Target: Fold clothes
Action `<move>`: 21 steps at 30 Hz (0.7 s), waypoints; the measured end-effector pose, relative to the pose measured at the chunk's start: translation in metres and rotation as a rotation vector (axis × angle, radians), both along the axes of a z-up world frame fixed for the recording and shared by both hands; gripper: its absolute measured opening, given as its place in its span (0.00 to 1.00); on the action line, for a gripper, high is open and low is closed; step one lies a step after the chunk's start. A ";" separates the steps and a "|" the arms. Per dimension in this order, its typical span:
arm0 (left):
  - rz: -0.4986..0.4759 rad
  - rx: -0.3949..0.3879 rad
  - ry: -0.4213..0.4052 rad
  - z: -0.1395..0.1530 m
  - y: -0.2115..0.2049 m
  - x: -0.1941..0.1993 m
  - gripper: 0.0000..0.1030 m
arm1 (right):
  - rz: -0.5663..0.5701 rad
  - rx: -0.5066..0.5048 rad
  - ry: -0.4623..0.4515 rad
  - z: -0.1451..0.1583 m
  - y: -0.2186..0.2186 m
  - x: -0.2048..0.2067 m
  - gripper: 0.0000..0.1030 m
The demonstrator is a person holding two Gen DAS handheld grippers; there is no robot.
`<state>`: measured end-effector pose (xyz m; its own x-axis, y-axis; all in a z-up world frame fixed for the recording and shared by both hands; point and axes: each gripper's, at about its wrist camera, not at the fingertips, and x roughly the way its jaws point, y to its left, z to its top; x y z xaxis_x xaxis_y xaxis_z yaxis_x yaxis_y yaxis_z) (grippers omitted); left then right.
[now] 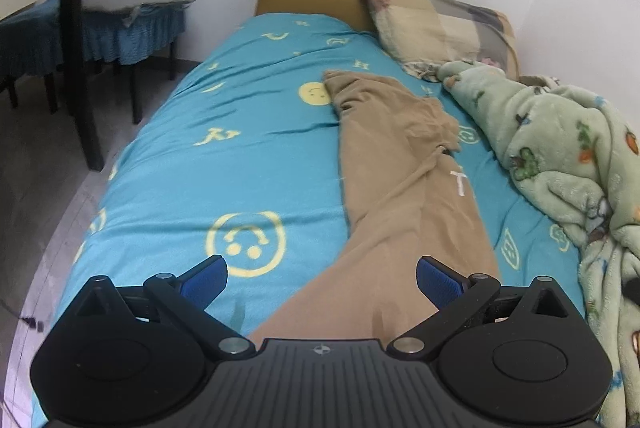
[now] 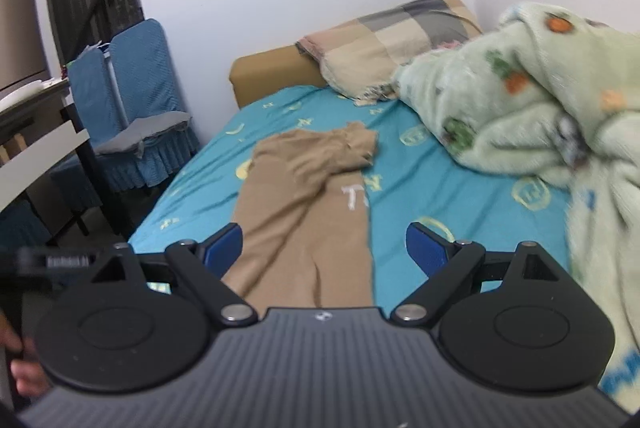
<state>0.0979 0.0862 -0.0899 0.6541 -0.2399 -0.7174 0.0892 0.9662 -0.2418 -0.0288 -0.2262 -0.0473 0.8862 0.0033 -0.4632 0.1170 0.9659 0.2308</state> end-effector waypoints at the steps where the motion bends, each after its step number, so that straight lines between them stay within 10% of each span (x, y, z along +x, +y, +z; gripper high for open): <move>1: 0.018 0.000 0.018 -0.002 0.004 0.000 0.98 | -0.010 0.006 0.017 0.000 -0.004 -0.005 0.87; 16: 0.240 0.043 0.322 -0.053 0.032 0.011 0.70 | -0.248 0.231 0.028 -0.011 -0.081 -0.023 0.87; 18: 0.263 0.055 0.316 -0.052 0.033 0.009 0.56 | -0.251 0.254 0.028 -0.014 -0.082 -0.022 0.87; 21: 0.307 0.058 0.309 -0.047 0.038 0.002 0.00 | -0.236 0.263 0.031 -0.017 -0.081 -0.023 0.87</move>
